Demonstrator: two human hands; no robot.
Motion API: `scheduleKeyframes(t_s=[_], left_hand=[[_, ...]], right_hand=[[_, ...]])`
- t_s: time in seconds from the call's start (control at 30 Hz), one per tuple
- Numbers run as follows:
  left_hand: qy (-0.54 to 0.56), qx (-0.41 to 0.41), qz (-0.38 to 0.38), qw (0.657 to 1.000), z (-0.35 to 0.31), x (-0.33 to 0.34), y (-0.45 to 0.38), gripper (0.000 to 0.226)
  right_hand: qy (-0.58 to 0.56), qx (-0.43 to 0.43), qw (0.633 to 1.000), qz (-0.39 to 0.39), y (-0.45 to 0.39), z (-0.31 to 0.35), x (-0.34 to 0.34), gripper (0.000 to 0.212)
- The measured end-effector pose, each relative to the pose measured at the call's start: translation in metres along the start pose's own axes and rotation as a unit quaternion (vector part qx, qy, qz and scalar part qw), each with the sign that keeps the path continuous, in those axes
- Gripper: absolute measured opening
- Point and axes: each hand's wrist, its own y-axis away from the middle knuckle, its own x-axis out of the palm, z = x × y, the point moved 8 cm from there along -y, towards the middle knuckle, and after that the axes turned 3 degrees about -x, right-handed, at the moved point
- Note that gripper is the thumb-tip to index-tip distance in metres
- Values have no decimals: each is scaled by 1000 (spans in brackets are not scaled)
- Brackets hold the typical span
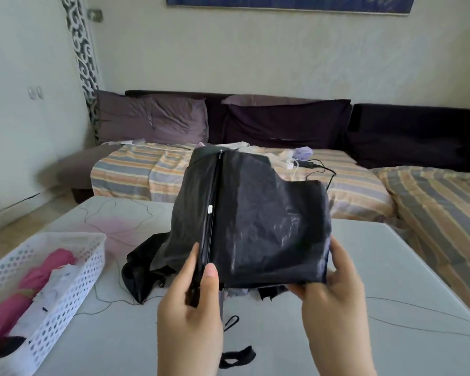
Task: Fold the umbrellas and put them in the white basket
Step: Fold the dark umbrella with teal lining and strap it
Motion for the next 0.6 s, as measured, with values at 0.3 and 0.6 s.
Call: scheduleKeyframes(t_s=[0.3,0.6], left_hand=[[-62,4,-23,998,26,1,-7,36],[-88,0,-18,996,27,5,5,35]], right_hand=[[-253,139,955,72,-5,-45,6,78],[109,23,992,57,4,-25,-21,27]])
